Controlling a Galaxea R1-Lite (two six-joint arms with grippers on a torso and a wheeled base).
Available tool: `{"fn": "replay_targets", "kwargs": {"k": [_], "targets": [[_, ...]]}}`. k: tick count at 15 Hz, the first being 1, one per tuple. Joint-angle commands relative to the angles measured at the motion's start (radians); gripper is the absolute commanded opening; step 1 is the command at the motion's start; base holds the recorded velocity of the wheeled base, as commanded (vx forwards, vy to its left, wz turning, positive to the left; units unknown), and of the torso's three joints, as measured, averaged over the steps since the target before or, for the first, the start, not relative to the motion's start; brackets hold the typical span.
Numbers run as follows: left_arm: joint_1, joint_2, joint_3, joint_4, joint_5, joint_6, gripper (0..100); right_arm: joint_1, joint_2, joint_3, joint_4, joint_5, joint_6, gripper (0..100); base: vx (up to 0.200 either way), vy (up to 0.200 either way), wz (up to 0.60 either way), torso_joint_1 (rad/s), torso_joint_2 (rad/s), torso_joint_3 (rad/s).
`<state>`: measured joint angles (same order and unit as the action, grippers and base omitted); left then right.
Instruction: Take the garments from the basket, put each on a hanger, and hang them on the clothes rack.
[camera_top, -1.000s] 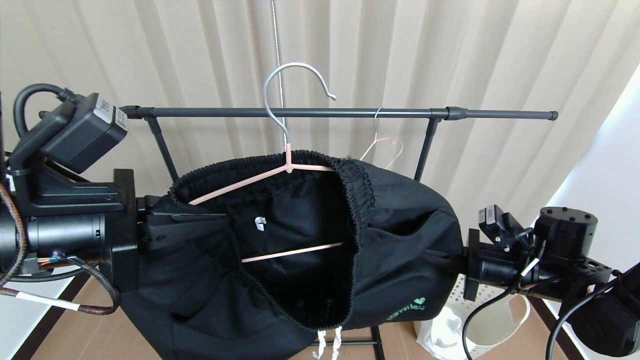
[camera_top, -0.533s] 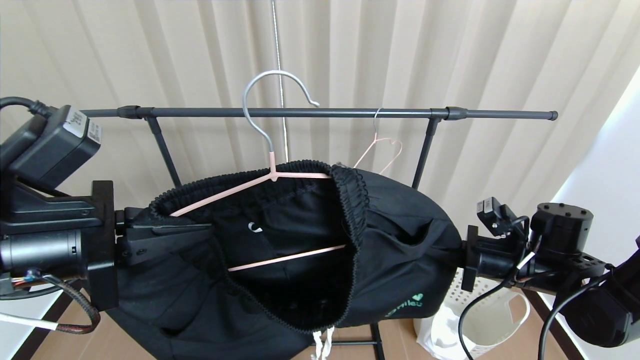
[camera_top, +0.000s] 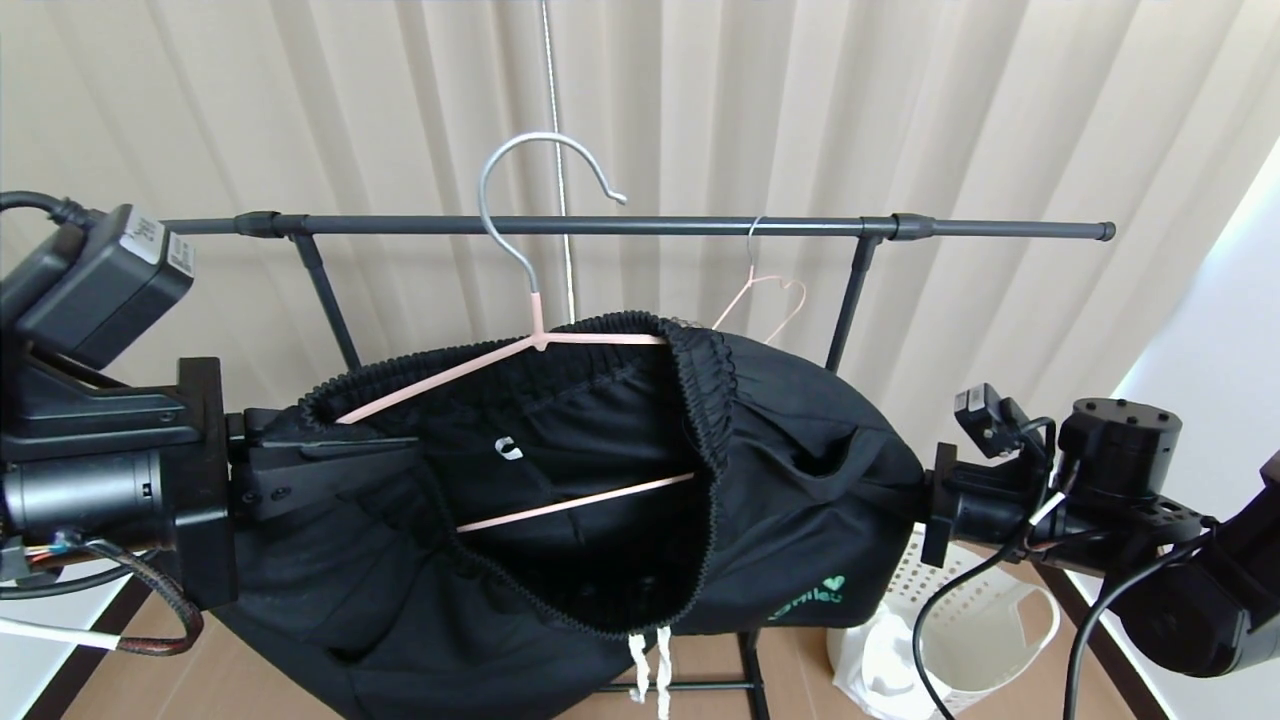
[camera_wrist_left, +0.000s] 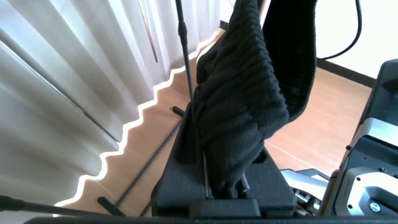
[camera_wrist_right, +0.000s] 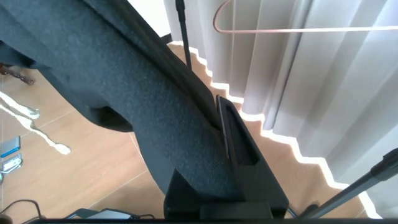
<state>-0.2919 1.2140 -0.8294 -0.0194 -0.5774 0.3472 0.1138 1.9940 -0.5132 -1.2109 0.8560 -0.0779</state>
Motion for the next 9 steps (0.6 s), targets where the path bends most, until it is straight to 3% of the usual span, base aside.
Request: {"fn": "replay_targets", "kwargs": {"k": [1, 8, 9], "targets": [[0.008, 0.004, 0.001, -0.001, -0.001, -0.001, 0, -0.005, 0.019, -0.004, -0.003, 0.0, 0.0, 0, 0.0, 0.0, 0.0, 0.0, 0.0, 0.0], [0.037, 0.084, -0.005, -0.007, 0.005, -0.002, 0, 0.004, -0.031, 0.041, -0.009, 0.0, -0.03, 0, 0.0, 0.0, 0.0, 0.0, 0.0, 0.0], [0.051, 0.094, -0.002, -0.019, 0.008, -0.007, 0, 0.012, -0.044, 0.05, -0.007, 0.0, -0.043, 100, 0.0, 0.0, 0.0, 0.0, 0.0, 0.0]]}}
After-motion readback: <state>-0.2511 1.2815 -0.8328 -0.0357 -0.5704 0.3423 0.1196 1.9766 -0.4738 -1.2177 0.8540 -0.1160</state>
